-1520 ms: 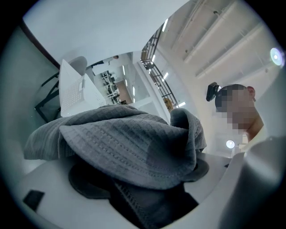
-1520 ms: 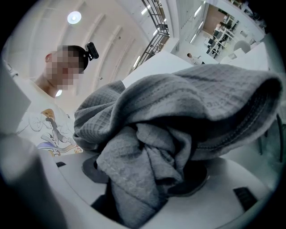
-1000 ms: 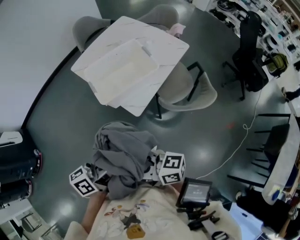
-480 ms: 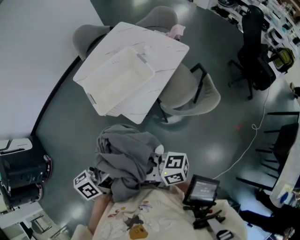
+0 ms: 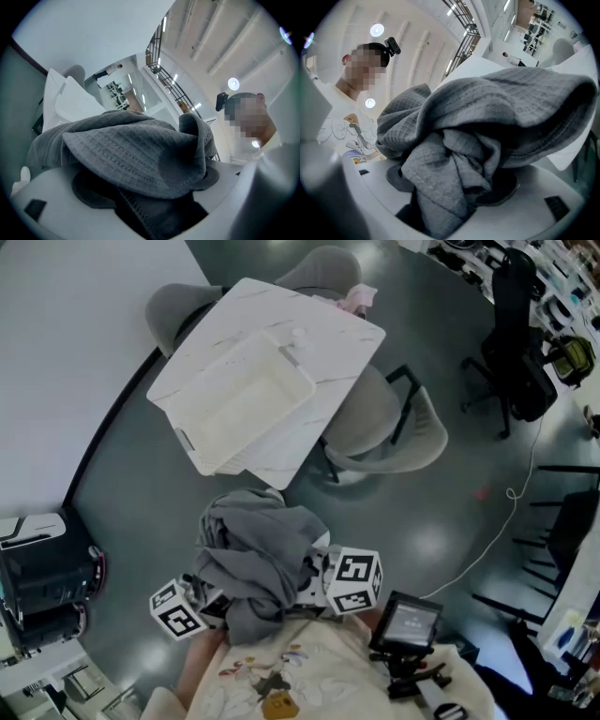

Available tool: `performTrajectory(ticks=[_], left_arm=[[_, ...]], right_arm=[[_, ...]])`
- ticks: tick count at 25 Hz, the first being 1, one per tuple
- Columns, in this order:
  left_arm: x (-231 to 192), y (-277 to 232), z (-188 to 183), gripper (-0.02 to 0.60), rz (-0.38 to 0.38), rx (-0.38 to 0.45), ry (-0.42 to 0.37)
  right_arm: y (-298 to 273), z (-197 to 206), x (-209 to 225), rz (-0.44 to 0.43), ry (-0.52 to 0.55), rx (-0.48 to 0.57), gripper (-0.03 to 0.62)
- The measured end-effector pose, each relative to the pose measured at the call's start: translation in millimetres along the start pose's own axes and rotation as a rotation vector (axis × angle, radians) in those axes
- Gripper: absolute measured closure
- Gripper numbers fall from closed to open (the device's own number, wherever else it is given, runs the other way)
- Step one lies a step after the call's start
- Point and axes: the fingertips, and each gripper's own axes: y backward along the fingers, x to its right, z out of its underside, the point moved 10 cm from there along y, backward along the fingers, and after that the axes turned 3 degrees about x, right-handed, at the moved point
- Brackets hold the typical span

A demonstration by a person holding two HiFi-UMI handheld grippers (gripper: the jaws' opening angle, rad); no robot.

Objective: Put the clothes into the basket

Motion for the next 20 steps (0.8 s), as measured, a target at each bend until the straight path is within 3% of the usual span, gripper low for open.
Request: performTrajectory(ticks=[11,20], left_arm=[[-21,-25,-45,0.133,0.022,-0.033,0.002],[-49,-41,-93,0.133,0.031,0.008,-0.008]], right_arm=[[-20,-34,27,0.037,0.014,0.021,0.276],[-50,-74,65,0.031,0.039,-0.01,0.276]])
